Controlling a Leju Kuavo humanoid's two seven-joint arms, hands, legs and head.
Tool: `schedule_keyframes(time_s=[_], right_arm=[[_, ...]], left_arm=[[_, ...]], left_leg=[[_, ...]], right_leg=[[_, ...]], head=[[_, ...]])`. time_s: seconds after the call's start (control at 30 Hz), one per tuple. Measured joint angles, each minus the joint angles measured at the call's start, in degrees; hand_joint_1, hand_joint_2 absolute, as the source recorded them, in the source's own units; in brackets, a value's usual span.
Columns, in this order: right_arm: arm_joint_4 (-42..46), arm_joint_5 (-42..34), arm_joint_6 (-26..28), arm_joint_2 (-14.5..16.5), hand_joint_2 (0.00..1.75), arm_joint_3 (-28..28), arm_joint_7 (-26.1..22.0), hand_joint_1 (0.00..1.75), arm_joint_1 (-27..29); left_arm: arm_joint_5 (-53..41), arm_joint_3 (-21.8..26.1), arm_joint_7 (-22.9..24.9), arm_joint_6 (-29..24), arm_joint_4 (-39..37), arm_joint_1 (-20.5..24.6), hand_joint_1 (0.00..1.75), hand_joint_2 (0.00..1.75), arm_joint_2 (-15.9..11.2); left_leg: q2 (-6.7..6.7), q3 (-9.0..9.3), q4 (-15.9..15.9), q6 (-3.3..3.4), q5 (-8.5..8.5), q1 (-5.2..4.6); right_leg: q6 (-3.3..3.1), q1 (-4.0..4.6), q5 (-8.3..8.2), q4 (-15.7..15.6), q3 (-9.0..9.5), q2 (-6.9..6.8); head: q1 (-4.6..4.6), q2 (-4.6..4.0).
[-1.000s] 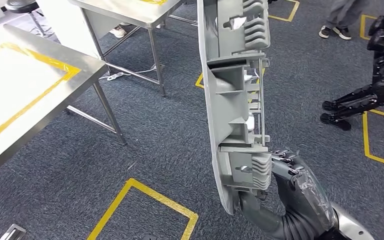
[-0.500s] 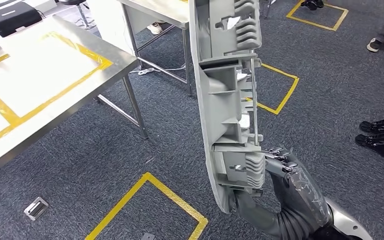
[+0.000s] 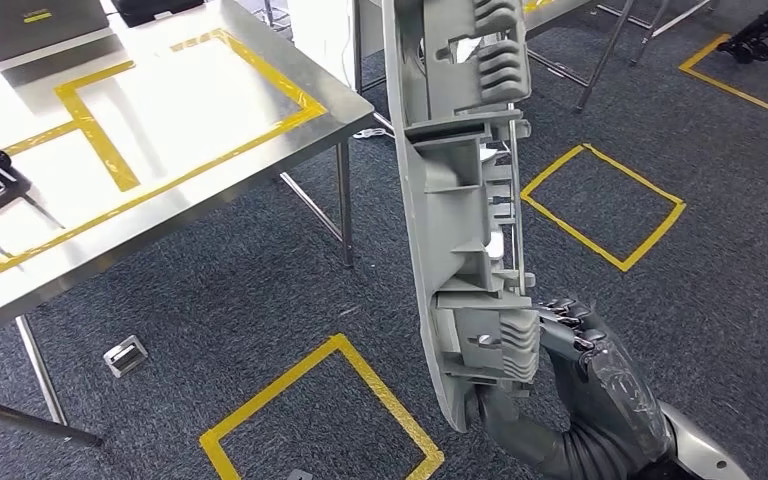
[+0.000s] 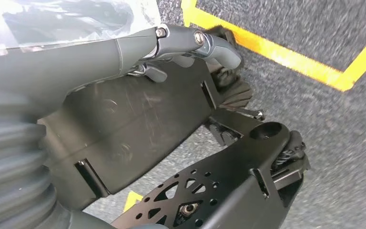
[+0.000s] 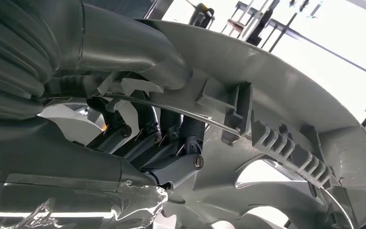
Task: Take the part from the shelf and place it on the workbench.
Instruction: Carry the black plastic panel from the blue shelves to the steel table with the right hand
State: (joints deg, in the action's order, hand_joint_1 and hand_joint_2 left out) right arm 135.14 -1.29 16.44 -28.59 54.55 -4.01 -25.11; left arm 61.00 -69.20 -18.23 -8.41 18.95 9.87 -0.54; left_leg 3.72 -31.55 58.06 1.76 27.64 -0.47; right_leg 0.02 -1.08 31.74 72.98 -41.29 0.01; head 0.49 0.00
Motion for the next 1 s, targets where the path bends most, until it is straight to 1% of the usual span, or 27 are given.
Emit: schedule_keyframes(time_s=[0.03, 0.07, 0.1, 0.13, 0.17, 0.2, 0.23, 0.27, 0.3, 0.37, 0.4, 0.43, 0.47, 0.5, 0.53, 0.6, 0.63, 0.67, 0.73, 0.77, 0.8, 0.83, 0.87, 0.9, 0.93, 0.97, 1.0], right_arm=[[0.0, 0.0, 0.0, 0.0, 1.75, 0.0, 0.0, 1.75, 0.0], [0.0, 0.0, 0.0, 0.0, 1.75, 0.0, 0.0, 1.75, 0.0], [0.0, 0.0, 0.0, 0.0, 1.75, 0.0, 0.0, 1.75, 0.0], [0.0, 0.0, 0.0, 0.0, 1.75, 0.0, 0.0, 1.75, -0.1], [0.0, 0.0, 0.0, 0.0, 1.75, 0.0, 0.0, 1.75, -0.1], [0.0, 0.0, 0.0, 0.0, 1.75, 0.0, 0.0, 1.75, -0.2], [0.0, 0.0, 0.0, 0.0, 1.75, 0.0, 0.0, 1.75, -0.2], [0.0, 0.0, 0.1, 0.0, 1.75, 0.0, 0.0, 1.75, -0.2], [0.0, 0.0, 0.1, 0.0, 1.75, 0.0, 0.0, 1.75, -0.2], [0.0, 0.0, 0.2, 0.0, 1.75, 0.0, 0.0, 1.75, -0.1], [0.0, 0.0, 0.2, 0.0, 1.75, 0.0, 0.0, 1.75, -0.1], [0.0, 0.0, 0.2, 0.0, 1.75, 0.0, 0.0, 1.75, -0.1], [0.0, 0.0, 0.2, 0.0, 1.75, 0.0, 0.0, 1.75, 0.0], [0.0, 0.0, 0.2, 0.0, 1.75, 0.0, 0.0, 1.75, 0.0], [0.0, 0.0, 0.2, 0.0, 1.75, 0.0, 0.0, 1.75, 0.0], [0.0, 0.0, 0.2, 0.0, 1.75, 0.0, 0.0, 1.75, -0.1], [0.0, 0.0, 0.2, 0.0, 1.75, 0.0, 0.0, 1.75, -0.1], [0.0, 0.0, 0.2, 0.0, 1.75, 0.0, 0.0, 1.75, -0.1], [0.0, 0.0, 0.3, 0.1, 1.75, 0.0, 0.0, 1.75, -0.1], [0.0, 0.0, 0.3, 0.1, 1.75, 0.0, 0.0, 1.75, -0.1], [0.0, 0.0, 0.3, 0.1, 1.75, 0.0, 0.0, 1.75, -0.1], [0.0, 0.0, 0.3, 0.1, 1.75, -0.1, 0.0, 1.75, -0.1], [0.0, 0.0, 0.3, 0.0, 1.75, 0.0, 0.0, 1.75, -0.1], [0.0, 0.0, 0.3, 0.0, 1.75, 0.0, 0.0, 1.75, -0.1], [0.0, 0.0, 0.3, 0.0, 1.75, 0.0, 0.0, 1.75, 0.0], [0.0, 0.0, 0.3, 0.0, 1.75, 0.0, 0.0, 1.75, 0.0], [0.0, 0.0, 0.3, 0.0, 1.75, 0.0, 0.0, 1.75, 0.1]], left_arm=[[0.0, 0.0, 0.0, 0.0, 0.0, 0.0, 0.0, 1.75, 0.0], [0.0, 0.0, 0.0, 0.0, 0.0, 0.0, 0.0, 1.75, 0.1], [0.0, 0.0, 0.0, 0.0, 0.0, 0.0, 0.0, 1.75, 0.2], [0.0, 0.0, 0.0, 0.0, 0.0, 0.0, 0.0, 1.75, 0.2], [0.0, 0.0, 0.0, 0.0, 0.0, 0.0, 0.0, 1.75, 0.3], [0.0, 0.0, -0.1, 0.0, 0.0, 0.1, 0.0, 1.75, 0.3], [0.0, 0.0, -0.1, 0.0, 0.0, 0.1, 0.0, 1.75, 0.3], [0.0, 0.0, -0.1, 0.0, 0.0, 0.0, 0.0, 1.75, 0.2], [0.0, 0.0, -0.1, 0.0, 0.0, 0.1, 0.0, 1.75, 0.2], [0.0, 0.0, -0.2, 0.0, 0.0, 0.3, 0.0, 1.75, 0.1], [0.0, 0.0, -0.3, 0.0, 0.0, 0.5, 0.0, 1.75, 0.1], [0.0, 0.0, -0.3, 0.0, 0.0, 0.7, 0.0, 1.75, 0.1], [0.1, 0.0, -0.3, 0.0, 0.0, 0.8, 0.0, 1.75, 0.1], [0.1, 0.0, -0.3, 0.0, 0.0, 0.8, 0.0, 1.75, 0.1], [0.2, 0.0, -0.2, 0.0, 0.0, 0.6, 0.0, 1.75, 0.1], [0.4, 0.0, -0.1, 0.0, 0.0, 0.2, 0.0, 1.75, 0.0], [0.4, 0.0, 0.0, 0.0, 0.0, 0.0, 0.0, 1.75, -0.1], [0.5, 0.0, 0.0, 0.0, 0.0, 0.0, 0.0, 1.75, -0.1], [0.5, 0.0, 0.0, 0.0, 0.0, -0.1, 0.0, 1.75, -0.2], [0.5, 0.0, -0.1, 0.0, 0.0, -0.1, 0.0, 1.75, -0.2], [0.5, 0.0, -0.1, 0.0, 0.0, -0.1, 0.0, 1.75, -0.2], [0.5, 0.0, -0.1, 0.0, 0.0, -0.1, 0.0, 1.75, -0.1], [0.5, 0.0, -0.1, 0.0, 0.0, -0.1, 0.0, 1.75, -0.1], [0.5, 0.0, -0.1, 0.0, 0.0, -0.1, 0.0, 1.75, 0.0], [0.5, 0.0, -0.1, 0.0, 0.0, -0.1, 0.0, 1.75, 0.0], [0.5, 0.0, -0.1, 0.0, 0.0, -0.1, 0.0, 1.75, 0.0], [0.5, 0.0, -0.1, 0.0, 0.0, -0.1, 0.0, 1.75, 0.1]], left_leg=[[0.93, 0.26, 0.1, -0.07, 0.23, -0.01], [1.74, 0.3, 0.2, -0.23, 0.49, -0.02], [2.5, 0.28, 0.4, -0.44, 0.72, 0.01], [3.12, 0.08, 0.6, -0.74, 0.84, 0.15], [3.75, -0.21, 0.6, -1.1, 0.87, 0.35], [4.41, -0.31, 0.5, -1.46, 0.87, 0.55], [4.39, -0.41, 0.5, -1.83, 0.99, 0.65], [3.42, -0.6, 1.0, -2.2, 1.42, 0.57], [1.79, -1.14, 2.3, -2.55, 2.31, 0.46], [-1.74, -3.82, 8.3, -3.24, 5.17, 0.48], [-2.46, -5.46, 11.9, -3.51, 6.47, 0.64], [-2.72, -6.64, 14.5, -3.75, 6.99, 0.8], [-2.86, -7.0, 15.2, -3.95, 6.46, 0.95], [-3.12, -6.3, 13.7, -4.06, 4.82, 1.07], [-3.78, -4.8, 10.3, -4.07, 2.47, 1.15], [-6.01, -1.95, 4.0, -3.56, -0.45, 0.75], [-6.89, -1.03, 2.0, -3.0, -0.67, 0.47], [-7.19, -0.78, 1.4, -2.37, -0.19, 0.19], [-6.19, -0.53, 0.4, -1.24, 0.05, 0.14], [-5.48, -0.49, 0.1, -0.84, -0.11, 0.25], [-4.8, -0.36, -0.2, -0.53, -0.3, 0.39], [-4.16, -0.18, -0.4, -0.27, -0.45, 0.55], [-3.57, -0.15, -0.5, -0.11, -0.47, 0.56], [-2.94, -0.16, -0.4, 0.02, -0.45, 0.53], [-2.25, -0.13, -0.4, 0.13, -0.41, 0.47], [-1.66, -0.08, -0.3, 0.23, -0.32, 0.4], [-1.05, 0.02, -0.2, 0.27, -0.18, 0.35]], right_leg=[[-0.27, 0.0, -2.82, -3.7, 1.13, 0.74], [-0.58, -0.1, -4.93, -7.3, 2.43, 2.17], [-0.76, -0.2, -6.19, -10.5, 3.59, 3.5], [-0.84, -0.23, -6.47, -12.3, 4.32, 4.47], [-0.91, -0.21, -6.03, -12.9, 4.67, 4.81], [-0.93, -0.11, -5.78, -13.4, 4.94, 4.29], [-1.04, -0.11, -5.64, -13.7, 5.2, 3.55], [-1.26, -0.18, -5.57, -14.1, 5.56, 2.82], [-1.45, -0.26, -5.49, -14.4, 5.96, 2.0], [-1.83, -0.28, -5.11, -14.7, 6.7, 0.25], [-1.9, -0.25, -4.87, -14.7, 7.0, -0.7], [-1.91, -0.25, -4.59, -14.7, 7.31, -1.63], [-1.84, -0.25, -4.31, -14.6, 7.65, -2.51], [-1.74, -0.27, -4.02, -14.6, 8.03, -3.28], [-1.6, -0.28, -3.69, -14.5, 8.46, -3.99], [-1.14, -0.14, -3.16, -14.5, 9.2, -5.27], [-0.85, 0.0, -3.0, -14.5, 9.34, -5.87], [-0.56, 0.14, -2.93, -14.5, 9.36, -6.48], [0.04, 0.22, -2.8, -14.5, 9.37, -7.68], [0.3, 0.1, -2.45, -14.2, 9.38, -7.12], [0.5, -0.02, -1.65, -13.0, 8.93, -5.76], [0.62, -0.13, -0.37, -10.7, 7.85, -3.91], [0.64, -0.18, 1.08, -7.3, 6.16, -1.98], [0.63, -0.15, 2.44, -3.5, 4.01, -0.95], [0.62, -0.13, 3.06, -0.5, 2.15, -0.55], [0.57, -0.1, 2.65, 0.9, 0.97, -0.4], [0.45, -0.08, 1.13, 0.2, 0.77, -0.37]], head=[[0.05, 0.0], [0.08, 0.0], [0.05, 0.0], [0.1, 0.0], [0.16, 0.0], [0.23, 0.0], [0.33, 0.0], [0.23, 0.0], [0.03, 0.0], [-0.44, 0.0], [-0.6, 0.0], [-0.69, 0.0], [-0.79, 0.0], [-0.86, 0.0], [-0.94, 0.0], [-1.08, 0.0], [-1.13, 0.0], [-1.14, 0.0], [-1.07, 0.0], [-0.94, 0.0], [-0.77, 0.0], [-0.54, 0.0], [-0.24, 0.0], [-0.01, 0.0], [0.14, 0.0], [0.24, 0.0], [0.3, 0.0]])
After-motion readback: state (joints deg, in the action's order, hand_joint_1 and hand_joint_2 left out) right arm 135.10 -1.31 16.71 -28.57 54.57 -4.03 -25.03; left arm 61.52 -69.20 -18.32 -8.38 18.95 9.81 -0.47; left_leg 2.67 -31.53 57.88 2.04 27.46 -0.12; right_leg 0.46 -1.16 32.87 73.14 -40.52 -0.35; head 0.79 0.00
